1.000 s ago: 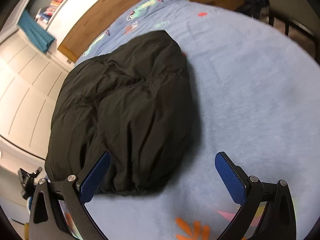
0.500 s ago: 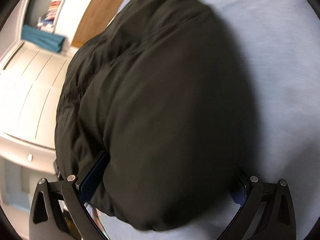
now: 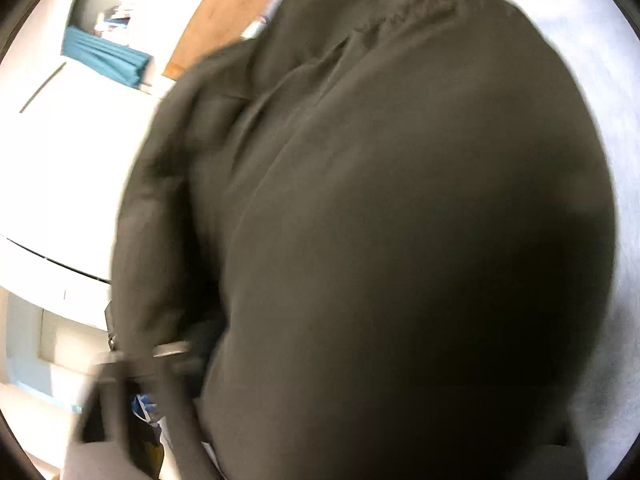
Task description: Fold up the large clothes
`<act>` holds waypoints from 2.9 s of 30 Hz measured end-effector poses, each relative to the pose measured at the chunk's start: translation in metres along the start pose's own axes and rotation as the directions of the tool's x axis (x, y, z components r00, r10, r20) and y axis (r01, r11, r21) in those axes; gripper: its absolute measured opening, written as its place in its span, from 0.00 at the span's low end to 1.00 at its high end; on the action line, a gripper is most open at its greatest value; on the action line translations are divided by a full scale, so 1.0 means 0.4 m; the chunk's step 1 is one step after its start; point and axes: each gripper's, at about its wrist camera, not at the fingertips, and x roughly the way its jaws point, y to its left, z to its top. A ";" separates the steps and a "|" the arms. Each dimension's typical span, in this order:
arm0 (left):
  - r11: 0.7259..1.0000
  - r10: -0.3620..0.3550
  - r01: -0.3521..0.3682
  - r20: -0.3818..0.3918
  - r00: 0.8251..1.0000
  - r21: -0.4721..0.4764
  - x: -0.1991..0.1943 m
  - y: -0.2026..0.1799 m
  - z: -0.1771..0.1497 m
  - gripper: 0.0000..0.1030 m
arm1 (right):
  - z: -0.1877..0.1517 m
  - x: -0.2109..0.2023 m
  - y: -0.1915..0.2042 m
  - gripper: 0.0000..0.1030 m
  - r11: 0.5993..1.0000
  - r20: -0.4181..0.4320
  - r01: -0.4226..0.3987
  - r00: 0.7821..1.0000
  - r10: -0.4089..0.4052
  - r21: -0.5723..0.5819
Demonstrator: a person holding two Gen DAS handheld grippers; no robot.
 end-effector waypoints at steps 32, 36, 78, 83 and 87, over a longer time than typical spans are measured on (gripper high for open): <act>0.984 0.109 -0.108 0.001 0.994 0.139 -0.341 -0.131 -0.337 0.42 | -0.349 -0.285 0.123 0.70 0.968 0.074 0.108 0.993 -0.094 -0.227; 0.990 0.102 -0.104 0.020 0.995 0.099 -0.406 -0.092 -0.355 0.49 | -0.328 -0.318 0.044 0.98 0.978 0.088 0.153 0.986 -0.142 -0.140; 0.828 0.464 -0.533 0.320 0.826 0.175 -0.784 -0.450 -0.872 0.57 | -0.732 -0.588 0.330 1.00 0.862 0.285 0.419 0.895 -0.342 -0.284; 0.783 0.486 -0.580 0.360 0.796 0.226 -0.778 -0.529 -0.935 0.57 | -0.797 -0.596 0.376 1.00 0.845 0.305 0.430 0.890 -0.339 -0.317; 0.733 0.493 -0.616 0.397 0.774 0.290 -0.763 -0.592 -0.982 0.64 | -0.842 -0.588 0.409 1.00 0.830 0.307 0.430 0.892 -0.331 -0.354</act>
